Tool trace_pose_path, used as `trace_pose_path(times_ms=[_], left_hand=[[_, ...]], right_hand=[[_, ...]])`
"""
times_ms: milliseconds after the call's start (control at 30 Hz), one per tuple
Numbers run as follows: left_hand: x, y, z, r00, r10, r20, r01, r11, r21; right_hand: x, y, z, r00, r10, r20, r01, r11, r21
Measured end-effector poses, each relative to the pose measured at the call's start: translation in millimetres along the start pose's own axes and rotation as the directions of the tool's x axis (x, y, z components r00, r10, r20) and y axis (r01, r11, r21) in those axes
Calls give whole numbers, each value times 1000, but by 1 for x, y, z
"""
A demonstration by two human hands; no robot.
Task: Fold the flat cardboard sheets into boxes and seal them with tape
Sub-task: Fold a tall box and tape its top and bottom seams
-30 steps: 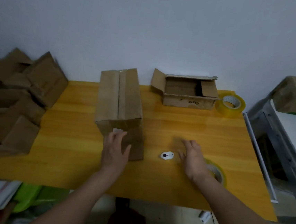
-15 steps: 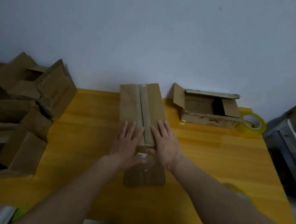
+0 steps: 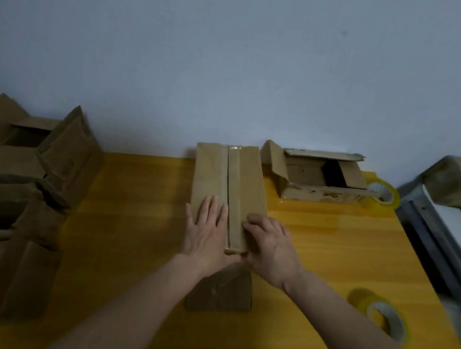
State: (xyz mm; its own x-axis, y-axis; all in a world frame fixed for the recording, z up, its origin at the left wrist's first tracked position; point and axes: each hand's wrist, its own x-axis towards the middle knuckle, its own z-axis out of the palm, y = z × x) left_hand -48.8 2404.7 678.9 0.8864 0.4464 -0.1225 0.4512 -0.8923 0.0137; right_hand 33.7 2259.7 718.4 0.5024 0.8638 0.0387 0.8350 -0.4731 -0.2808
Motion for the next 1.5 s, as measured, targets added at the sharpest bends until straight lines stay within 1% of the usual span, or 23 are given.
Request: trace_pose_path(times_ms=[67,133,167,300,433,533,600,667,733,800,900,1000,1133,1200,1267,1300,1367,1433,1500], left_hand=[[-2,-4,4,1000,-16,-9,16,1000,-24],[-4,-10,6,999,-38,-24,37,998,-40],[-5,-12,6,999,-37,-31,36,998,-49],[-9,-14,4,999,19,-45,-21,999,-47],[-8,-14,4,999,20,-46,-21,1000,-20],[-6,-15,3,999,25,-29,-25,1000,-9],[-8,-14,1,999,39,-29,-40,999,-30],[-12,-16,1,993,99,-71,-104,992,-72],[-14,-18,4,964,215,-154,-231,968,-97],[-12,-22,9,925,316,-212,-335,940,-60],[-8,-27,12,870,418,-262,-435,900,-10],[-7,-32,18,821,486,-298,-506,862,13],[-4,-35,18,795,518,-315,-524,849,70],[-3,-37,18,780,537,-320,-537,838,96],[-3,-38,19,770,555,-316,-557,825,91],[-4,-38,20,773,553,-310,-560,825,74],[-5,-38,20,780,547,-304,-560,827,53],[-5,-37,18,770,561,-304,-575,817,53],[-4,-37,16,766,570,-297,-588,808,33]], right_hand=[[2,-6,0,990,-138,20,137,989,49],[2,-10,5,966,-212,146,206,977,57],[4,-9,8,955,-221,199,219,975,29],[32,2,10,929,-214,302,256,961,-104],[73,12,5,924,-172,342,241,956,-170],[102,12,6,934,-109,340,194,955,-226],[110,9,8,945,-84,318,163,959,-232],[102,8,11,950,-136,281,192,965,-180],[87,11,12,934,-231,271,271,955,-120],[81,19,11,915,-274,296,317,942,-107],[102,28,9,915,-253,316,310,939,-148],[138,33,7,916,-210,342,282,943,-175],[164,38,6,917,-155,369,253,939,-234],[170,33,9,933,-123,337,220,938,-267],[167,27,12,947,-108,303,186,952,-243],[162,25,12,944,-121,307,191,959,-209],[149,27,13,925,-182,333,247,955,-163],[139,32,15,915,-207,347,286,938,-194],[144,38,16,921,-185,342,275,932,-236]])
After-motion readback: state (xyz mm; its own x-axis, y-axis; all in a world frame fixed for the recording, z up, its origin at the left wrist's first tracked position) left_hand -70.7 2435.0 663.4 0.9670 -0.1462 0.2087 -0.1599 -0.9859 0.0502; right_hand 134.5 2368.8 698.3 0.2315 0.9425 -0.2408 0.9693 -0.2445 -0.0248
